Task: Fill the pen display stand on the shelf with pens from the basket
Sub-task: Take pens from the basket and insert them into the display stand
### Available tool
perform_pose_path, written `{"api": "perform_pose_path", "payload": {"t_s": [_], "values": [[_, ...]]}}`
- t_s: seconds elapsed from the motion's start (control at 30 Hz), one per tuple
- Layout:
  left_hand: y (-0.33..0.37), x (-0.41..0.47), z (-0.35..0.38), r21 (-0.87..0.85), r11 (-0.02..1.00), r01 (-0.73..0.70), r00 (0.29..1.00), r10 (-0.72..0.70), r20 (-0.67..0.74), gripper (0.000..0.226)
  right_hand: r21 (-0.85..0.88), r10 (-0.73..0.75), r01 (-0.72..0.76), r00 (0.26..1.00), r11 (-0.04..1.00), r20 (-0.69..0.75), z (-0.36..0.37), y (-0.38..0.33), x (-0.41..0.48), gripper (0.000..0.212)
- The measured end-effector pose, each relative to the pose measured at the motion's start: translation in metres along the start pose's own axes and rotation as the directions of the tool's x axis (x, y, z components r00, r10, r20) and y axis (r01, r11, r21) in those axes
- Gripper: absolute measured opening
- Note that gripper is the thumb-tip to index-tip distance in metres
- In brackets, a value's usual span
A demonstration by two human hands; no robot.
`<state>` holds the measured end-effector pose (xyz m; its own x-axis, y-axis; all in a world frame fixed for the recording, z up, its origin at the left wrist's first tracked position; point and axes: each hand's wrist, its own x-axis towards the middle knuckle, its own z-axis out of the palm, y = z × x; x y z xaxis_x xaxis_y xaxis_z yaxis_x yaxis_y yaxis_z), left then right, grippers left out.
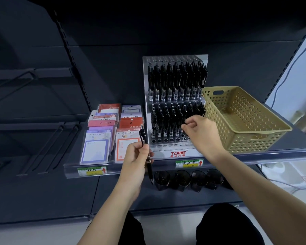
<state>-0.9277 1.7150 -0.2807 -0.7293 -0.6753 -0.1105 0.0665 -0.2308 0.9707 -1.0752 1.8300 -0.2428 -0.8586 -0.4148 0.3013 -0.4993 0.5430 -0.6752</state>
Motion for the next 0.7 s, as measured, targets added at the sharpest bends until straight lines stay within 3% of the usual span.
{"api": "perform_pose_path", "payload": {"t_s": [0.07, 0.27, 0.47, 0.7], "values": [[-0.003, 0.001, 0.0, 0.062, 0.998, -0.018, 1.0, 0.017, 0.011, 0.004, 0.04, -0.011, 0.011, 1.0, 0.999, 0.016, -0.003, -0.008, -0.01, 0.007], [-0.009, -0.003, 0.008, 0.206, 0.964, -0.168, 0.986, 0.162, 0.044, 0.012, 0.291, -0.046, -0.054, 0.945, 0.955, 0.325, 0.004, -0.035, -0.043, 0.012], [-0.012, -0.004, 0.01, 0.302, 0.926, -0.227, 0.973, 0.227, 0.035, 0.025, 0.265, -0.042, -0.055, 0.937, 0.963, 0.347, 0.017, -0.031, -0.055, 0.012], [-0.016, -0.004, 0.013, 0.367, 0.896, -0.25, 0.968, 0.231, 0.096, 0.029, 0.302, 0.058, -0.189, 0.918, 0.935, 0.393, 0.015, -0.025, -0.056, 0.02]]}}
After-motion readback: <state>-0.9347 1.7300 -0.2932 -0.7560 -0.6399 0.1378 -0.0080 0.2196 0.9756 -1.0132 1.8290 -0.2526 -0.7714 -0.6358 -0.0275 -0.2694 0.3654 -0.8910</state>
